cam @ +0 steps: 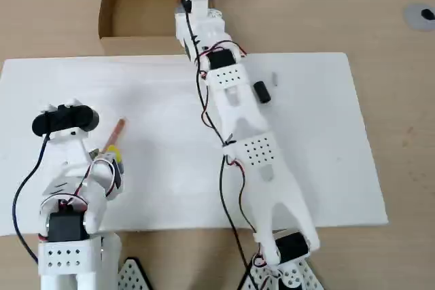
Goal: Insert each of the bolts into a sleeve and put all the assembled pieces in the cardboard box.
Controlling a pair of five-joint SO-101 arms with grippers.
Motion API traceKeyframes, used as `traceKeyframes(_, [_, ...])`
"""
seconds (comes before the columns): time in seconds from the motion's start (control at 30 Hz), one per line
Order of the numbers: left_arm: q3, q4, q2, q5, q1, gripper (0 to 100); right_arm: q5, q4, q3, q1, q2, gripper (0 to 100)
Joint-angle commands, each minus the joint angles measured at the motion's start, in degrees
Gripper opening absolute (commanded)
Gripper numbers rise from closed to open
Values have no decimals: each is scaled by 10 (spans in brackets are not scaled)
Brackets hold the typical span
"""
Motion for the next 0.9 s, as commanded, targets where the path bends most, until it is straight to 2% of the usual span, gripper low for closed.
traceKeyframes(0.0, [-12, -11, 2, -6, -6, 86, 6, -23, -27, 0, -14, 12])
traceKeyframes(0.1, [-12, -11, 2, -6, -7, 86, 8, -20, -16, -2, -14, 14])
traceKeyframes(0.33, [6, -24, 3, -27, -11, 120, 34, 35, -15, -13, -12, 103])
traceKeyframes(0.5, [6, -24, 7, -27, -63, 134, 51, 70, -34, -22, -15, 105])
traceKeyframes(0.63, [-11, 11, 7, -26, -91, 166, 68, 129, -79, -38, -15, 107])
traceKeyframes(0.87, [-63, 33, 11, -26, -90, 172, 84, 241, -116, -50, -56, 186])
